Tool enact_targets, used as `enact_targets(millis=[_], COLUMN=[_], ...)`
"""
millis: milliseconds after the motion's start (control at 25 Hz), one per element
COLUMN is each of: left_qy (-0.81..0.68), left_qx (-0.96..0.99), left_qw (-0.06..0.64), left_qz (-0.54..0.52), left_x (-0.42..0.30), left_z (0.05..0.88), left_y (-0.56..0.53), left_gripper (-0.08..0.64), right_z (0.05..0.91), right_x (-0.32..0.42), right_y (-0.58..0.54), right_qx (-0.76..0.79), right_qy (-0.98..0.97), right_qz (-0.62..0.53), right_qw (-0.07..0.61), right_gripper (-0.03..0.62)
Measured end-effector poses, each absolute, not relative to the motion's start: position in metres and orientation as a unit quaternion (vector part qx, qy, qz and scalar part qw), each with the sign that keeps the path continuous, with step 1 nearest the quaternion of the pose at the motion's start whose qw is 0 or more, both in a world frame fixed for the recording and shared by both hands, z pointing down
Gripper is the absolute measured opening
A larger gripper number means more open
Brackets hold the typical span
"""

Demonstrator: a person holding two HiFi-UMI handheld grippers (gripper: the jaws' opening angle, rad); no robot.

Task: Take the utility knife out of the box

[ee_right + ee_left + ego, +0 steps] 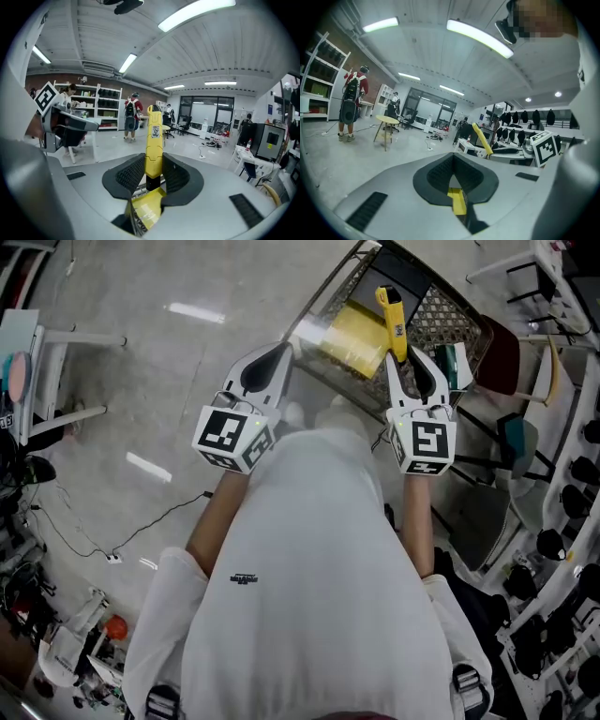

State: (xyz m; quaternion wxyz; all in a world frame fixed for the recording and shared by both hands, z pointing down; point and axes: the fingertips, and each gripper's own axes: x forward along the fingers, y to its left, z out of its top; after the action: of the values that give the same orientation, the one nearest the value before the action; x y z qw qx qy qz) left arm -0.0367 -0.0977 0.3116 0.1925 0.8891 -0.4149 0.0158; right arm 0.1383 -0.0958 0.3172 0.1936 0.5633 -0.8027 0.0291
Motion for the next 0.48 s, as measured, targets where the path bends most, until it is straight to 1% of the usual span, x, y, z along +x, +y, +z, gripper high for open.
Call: enact_targets(millis=[240,480], left_qy=[-0.415,-0.412], left_qx=[0.892,0.894], left_qw=[0.181,0.176], left_qz=[0.011,0.005], left_x=[-0.042,-0.038], left_z=[0.301,0.295], left_y=[-0.094,-0.091], left_gripper=[0.002,0.002], right_z=[0.285,0.271], right_x=[0.135,0.138], right_y=[-0.089,-0.075], right_qx=[0.591,0.609], right_qy=[-0.794,-0.787], right_qz=[0.015,0.011], right_qw=[0.140,0.097], right_gripper=[0.106,0.106])
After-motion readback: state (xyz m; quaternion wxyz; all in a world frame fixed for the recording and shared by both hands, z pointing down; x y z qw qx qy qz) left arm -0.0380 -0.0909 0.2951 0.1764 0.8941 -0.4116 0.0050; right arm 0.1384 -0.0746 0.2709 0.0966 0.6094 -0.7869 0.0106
